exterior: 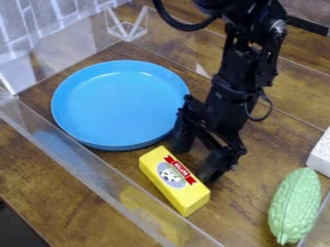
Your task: Put the yellow block in the blue tray
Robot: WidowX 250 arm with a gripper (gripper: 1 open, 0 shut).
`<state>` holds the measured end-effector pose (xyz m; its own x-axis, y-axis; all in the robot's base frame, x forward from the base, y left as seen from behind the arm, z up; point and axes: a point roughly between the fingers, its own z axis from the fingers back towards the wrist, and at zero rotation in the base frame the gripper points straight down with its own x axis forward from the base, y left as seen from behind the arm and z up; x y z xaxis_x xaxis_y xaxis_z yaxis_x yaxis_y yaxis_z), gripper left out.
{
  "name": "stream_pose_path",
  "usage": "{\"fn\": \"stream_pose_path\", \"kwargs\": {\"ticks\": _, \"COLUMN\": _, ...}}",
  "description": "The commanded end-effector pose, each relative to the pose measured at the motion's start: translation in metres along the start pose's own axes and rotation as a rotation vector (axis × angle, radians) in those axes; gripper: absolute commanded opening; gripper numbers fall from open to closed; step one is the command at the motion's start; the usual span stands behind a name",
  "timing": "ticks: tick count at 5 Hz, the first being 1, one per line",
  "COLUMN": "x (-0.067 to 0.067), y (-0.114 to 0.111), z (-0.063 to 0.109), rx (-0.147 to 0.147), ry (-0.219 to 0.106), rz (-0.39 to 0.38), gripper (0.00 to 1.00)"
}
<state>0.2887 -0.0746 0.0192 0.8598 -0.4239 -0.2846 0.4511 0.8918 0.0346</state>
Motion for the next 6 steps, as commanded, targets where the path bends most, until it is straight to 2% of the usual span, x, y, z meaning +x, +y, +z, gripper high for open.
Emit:
{"fn": "stream_pose_path", "kwargs": {"ticks": 1, "x": -0.001, "y": -0.006, "z": 0.023, "rx": 0.015, "ry": -0.076, "rz": -0.010, "gripper": 0.00}}
{"fn": "stream_pose_path", "kwargs": {"ticks": 2, "x": -0.001, "y": -0.010, "z": 0.023, "rx": 0.015, "ry": -0.075, "rz": -0.007, "gripper": 0.00}}
{"fn": "stream_pose_path", "kwargs": {"ticks": 4, "x": -0.023, "y": -0.002, "z": 0.015, "rx": 0.032, "ry": -0.083, "rz": -0.040, "gripper": 0.00}}
{"fn": "stream_pose_path", "kwargs": {"ticks": 6, "x": -0.033, "y": -0.006, "z": 0.022, "rx": 0.036, "ry": -0.094, "rz": -0.068, "gripper": 0.00}}
